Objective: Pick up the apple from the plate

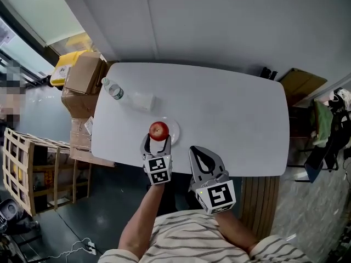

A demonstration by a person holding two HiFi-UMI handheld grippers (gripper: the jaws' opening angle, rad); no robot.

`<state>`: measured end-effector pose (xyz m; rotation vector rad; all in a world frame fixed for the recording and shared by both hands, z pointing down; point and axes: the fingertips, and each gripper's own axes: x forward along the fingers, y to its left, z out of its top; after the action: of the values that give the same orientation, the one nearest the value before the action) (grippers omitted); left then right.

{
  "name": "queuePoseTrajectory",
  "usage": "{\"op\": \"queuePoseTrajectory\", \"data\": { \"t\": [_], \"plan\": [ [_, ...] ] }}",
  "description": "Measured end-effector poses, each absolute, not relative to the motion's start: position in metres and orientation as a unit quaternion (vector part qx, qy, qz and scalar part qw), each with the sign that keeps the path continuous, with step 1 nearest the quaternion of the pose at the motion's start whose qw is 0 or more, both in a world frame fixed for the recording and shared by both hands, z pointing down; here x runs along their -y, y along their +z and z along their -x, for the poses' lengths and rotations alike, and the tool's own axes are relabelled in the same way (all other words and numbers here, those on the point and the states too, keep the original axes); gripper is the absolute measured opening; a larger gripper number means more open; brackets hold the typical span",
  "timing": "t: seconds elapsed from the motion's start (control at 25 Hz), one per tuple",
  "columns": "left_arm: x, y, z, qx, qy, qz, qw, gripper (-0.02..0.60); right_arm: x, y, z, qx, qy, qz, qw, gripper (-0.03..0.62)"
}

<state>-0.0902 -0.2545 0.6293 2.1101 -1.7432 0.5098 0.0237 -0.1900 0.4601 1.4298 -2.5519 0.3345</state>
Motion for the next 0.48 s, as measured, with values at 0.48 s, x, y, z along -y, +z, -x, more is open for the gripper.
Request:
{"op": "queuePoseTrajectory", "data": {
  "t": [0.48],
  "plan": [
    [0.239,0.557,0.088,0.62,0.154,-0.755,0.149,0.334,0.195,0.444,-0.015,0.867,0.108,-0.479,0.085,0.003]
  ]
}}
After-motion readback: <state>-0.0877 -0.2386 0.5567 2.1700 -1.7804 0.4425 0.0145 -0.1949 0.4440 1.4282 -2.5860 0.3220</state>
